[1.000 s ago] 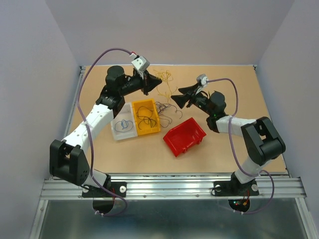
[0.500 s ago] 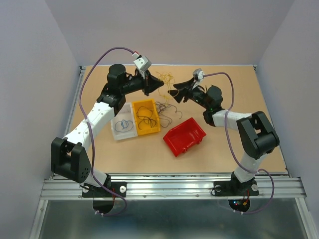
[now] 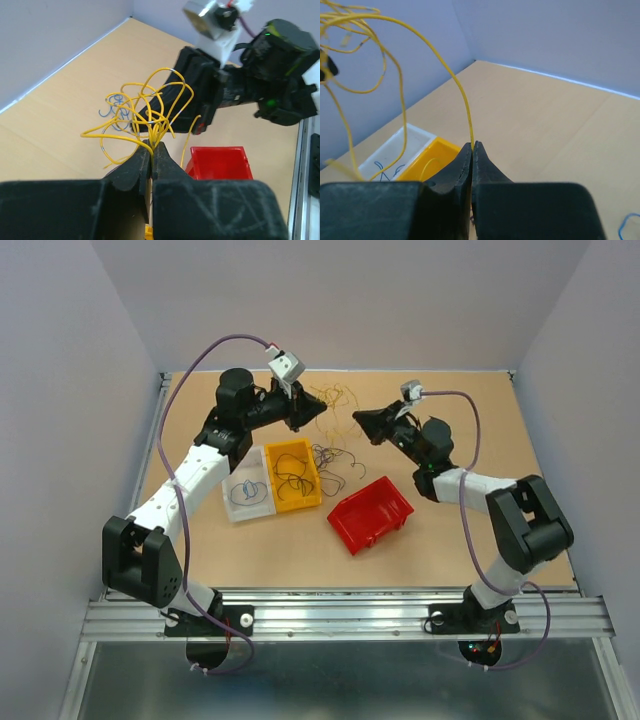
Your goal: Untangle the cables
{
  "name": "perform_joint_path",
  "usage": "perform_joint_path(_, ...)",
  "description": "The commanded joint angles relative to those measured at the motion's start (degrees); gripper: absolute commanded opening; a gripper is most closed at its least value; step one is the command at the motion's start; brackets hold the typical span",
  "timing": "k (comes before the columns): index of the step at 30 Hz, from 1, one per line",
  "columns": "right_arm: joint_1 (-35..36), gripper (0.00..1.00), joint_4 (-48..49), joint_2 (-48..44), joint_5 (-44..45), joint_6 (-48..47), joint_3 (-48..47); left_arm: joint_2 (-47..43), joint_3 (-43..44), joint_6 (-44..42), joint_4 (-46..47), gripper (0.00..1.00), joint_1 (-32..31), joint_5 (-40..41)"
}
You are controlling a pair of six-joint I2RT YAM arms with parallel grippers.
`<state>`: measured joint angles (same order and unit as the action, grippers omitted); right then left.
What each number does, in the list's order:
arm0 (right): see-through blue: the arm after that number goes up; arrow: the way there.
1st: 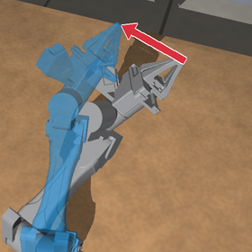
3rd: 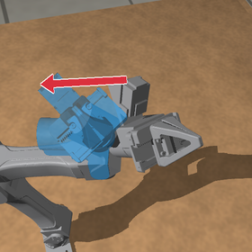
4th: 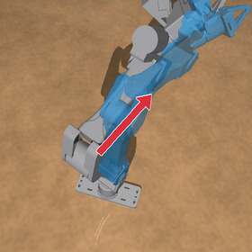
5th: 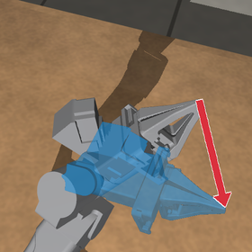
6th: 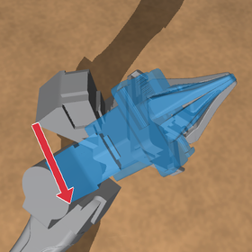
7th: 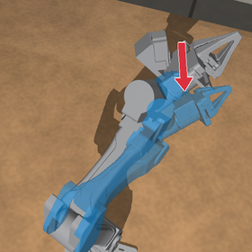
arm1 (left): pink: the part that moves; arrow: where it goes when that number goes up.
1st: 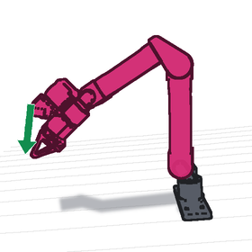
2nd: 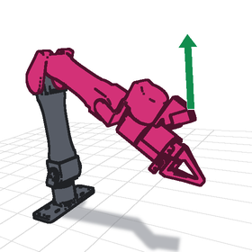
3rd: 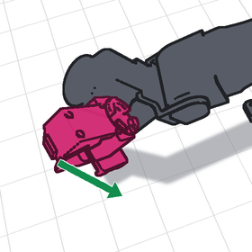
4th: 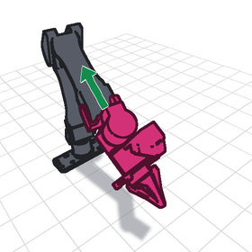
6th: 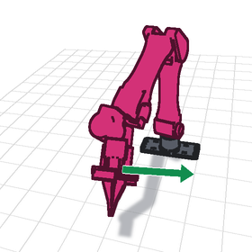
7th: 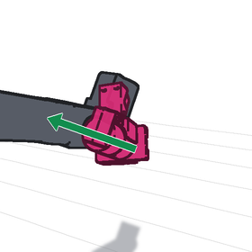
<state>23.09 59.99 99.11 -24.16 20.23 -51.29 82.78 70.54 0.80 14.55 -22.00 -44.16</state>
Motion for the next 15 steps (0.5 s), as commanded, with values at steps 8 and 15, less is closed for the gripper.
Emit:
perform_joint_path(8, -0.1, 0.00, -8.0, -23.5, 16.6, 0.2, 6.2, 3.7, 1.5, -9.8, 1.0, 0.57, -2.3, 14.8)
perform_joint_path(15, -0.1, 0.01, -12.7, -24.5, 14.8, -1.0, 2.8, 8.0, 2.1, -13.7, 1.0, 0.64, -6.3, 22.0)
